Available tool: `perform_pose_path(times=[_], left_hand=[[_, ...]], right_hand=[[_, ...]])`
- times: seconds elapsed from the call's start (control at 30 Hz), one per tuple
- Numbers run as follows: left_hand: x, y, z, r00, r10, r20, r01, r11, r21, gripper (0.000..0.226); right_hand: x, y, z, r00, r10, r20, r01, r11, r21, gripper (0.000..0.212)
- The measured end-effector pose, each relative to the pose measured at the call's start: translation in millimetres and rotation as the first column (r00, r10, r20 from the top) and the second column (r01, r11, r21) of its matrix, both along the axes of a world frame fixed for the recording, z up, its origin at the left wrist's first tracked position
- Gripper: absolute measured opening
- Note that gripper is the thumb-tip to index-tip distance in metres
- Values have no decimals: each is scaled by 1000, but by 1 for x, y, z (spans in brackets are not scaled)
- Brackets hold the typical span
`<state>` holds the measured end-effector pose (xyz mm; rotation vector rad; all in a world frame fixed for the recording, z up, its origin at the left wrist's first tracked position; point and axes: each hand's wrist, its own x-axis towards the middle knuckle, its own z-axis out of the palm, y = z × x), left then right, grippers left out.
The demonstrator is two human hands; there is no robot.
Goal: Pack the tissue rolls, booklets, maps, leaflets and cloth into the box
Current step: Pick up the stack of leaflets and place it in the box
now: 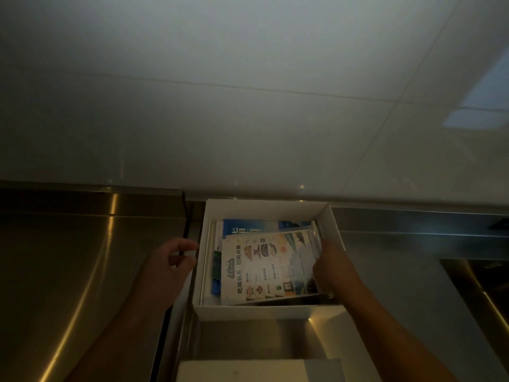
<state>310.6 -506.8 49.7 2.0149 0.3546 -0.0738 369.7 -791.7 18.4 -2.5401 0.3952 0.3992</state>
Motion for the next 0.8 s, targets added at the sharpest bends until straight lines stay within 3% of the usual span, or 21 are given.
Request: perform_pose_path(times=[0.33,0.53,0.63,0.8], left_hand=[[-12,6,2,999,19,37,-18,1000,-5,28],[-28,21,3,997,62,42,-62,998,-12,28],[-41,34,9,992,91,83,-92,996,11,28],[-64,72,15,986,138,95,-144,988,54,25]], right_hand=[[-5,8,2,1000,-7,6,8,997,-71,37],[-13,17,11,999,11,48,0,975,-222,48],[-15,27,25,985,10,171,36,965,-261,47],[-38,62,55,941,20,339,42,984,-176,39]])
